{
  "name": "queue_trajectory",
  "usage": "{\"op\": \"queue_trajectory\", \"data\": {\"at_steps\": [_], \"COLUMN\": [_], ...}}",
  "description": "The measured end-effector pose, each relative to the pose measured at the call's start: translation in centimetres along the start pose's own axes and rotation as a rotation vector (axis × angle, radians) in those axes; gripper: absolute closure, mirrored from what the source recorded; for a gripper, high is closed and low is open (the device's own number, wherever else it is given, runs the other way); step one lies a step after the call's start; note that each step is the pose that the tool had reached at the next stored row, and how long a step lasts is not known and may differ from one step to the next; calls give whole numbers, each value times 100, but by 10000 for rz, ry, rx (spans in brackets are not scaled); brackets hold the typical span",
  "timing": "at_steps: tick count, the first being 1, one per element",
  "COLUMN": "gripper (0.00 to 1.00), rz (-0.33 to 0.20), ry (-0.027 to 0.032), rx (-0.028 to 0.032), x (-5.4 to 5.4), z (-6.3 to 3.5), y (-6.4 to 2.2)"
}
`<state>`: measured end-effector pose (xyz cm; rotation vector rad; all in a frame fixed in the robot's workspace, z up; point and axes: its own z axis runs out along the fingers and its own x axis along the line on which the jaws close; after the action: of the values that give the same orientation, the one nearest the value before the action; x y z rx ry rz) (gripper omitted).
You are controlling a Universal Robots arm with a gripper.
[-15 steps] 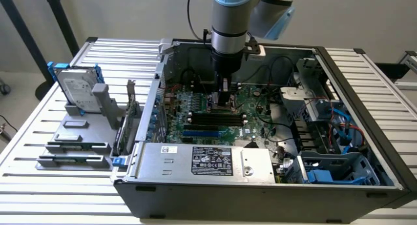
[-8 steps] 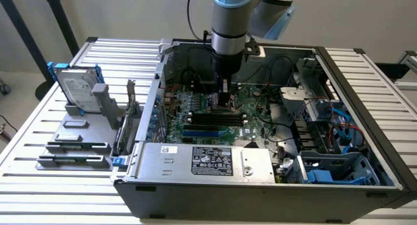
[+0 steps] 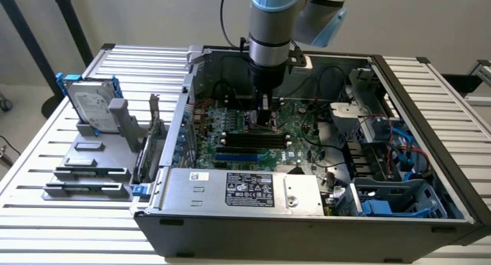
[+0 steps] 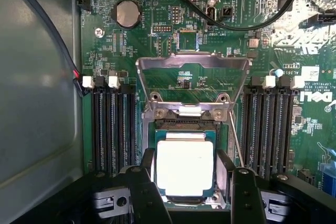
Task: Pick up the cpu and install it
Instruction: 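Place the cpu into insertion slot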
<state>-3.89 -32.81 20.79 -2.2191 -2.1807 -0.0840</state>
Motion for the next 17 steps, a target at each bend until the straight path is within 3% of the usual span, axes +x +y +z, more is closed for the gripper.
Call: {"op": "queue_trajectory", "data": {"at_steps": [17], "gripper": [45], "rz": [7], "ry": [-40], "rx": [42], "x": [10], "z": [32], "y": [31]}}
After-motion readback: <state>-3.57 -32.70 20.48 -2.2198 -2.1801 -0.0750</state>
